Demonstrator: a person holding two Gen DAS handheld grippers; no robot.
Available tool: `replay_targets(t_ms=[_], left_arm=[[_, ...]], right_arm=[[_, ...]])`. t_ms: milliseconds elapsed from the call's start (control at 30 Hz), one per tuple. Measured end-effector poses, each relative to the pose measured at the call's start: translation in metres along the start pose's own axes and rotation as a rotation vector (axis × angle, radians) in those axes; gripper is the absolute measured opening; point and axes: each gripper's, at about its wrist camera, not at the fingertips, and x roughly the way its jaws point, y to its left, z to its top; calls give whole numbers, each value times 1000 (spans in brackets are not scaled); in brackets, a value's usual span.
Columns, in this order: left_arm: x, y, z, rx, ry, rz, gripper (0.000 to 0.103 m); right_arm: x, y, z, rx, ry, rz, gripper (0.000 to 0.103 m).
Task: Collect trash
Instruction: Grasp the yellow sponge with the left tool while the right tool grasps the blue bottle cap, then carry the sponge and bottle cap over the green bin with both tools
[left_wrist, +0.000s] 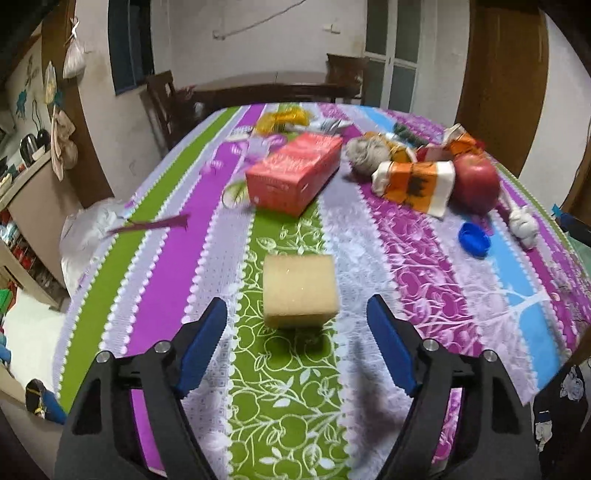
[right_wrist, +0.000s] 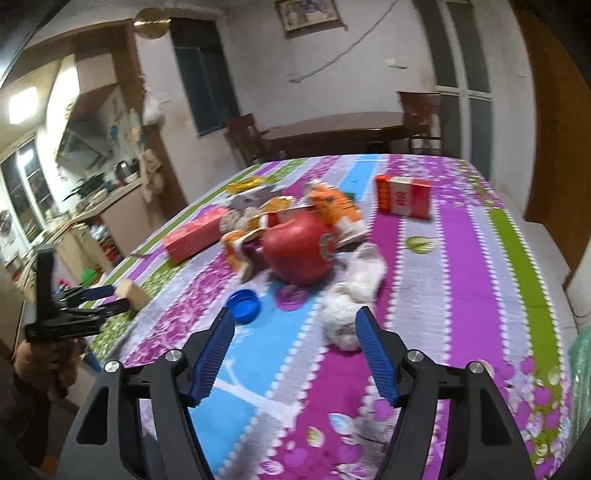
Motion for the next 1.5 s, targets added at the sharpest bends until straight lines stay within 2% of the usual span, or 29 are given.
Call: replay_targets(t_ms=[67,133,200,267,467,533,667,767,867,1033,1133,1200,1367,1500], left_arm=[[6,0,4,-6,10,-10,64],[12,-1,8,-15,25,-20,46],[15,0,11,-28,22,-3,38],[16,-2,12,-27,12,4,37],[18,-1,13,-48,-9,-5,36],[18,-3,13,-47,-15,0,36],[18,-5,12,-44,-22,2,36],[18,-7,11,-38,-25,-2,36],[16,-13,10,-33,-40,6,36],[-9,-43,19,7,-176,78,36],[-26,-62,29,9,-262,108,36],[-39,-78,34,15,-322,115,36],[-60,-107,44,12,-388,81,36],[-67,-128,47,37,-405,59,36]], right_arm=[[10,10,-1,-19,28,28,72],[19,21,0,-40,53,52,72],[33,34,1,-63,88,68,67],[51,49,3,-103,134,79,64],[105,69,17,-166,231,-4,64],[118,76,21,-199,258,-30,61],[139,83,19,-247,302,-83,46],[140,81,17,-234,288,-88,42],[133,82,14,-233,239,-103,41],[80,87,25,-192,-15,-172,41],[42,89,24,-166,-174,-253,41],[24,86,23,-144,-229,-282,41],[-18,84,18,-116,-357,-353,41],[-40,79,12,-112,-375,-374,41]])
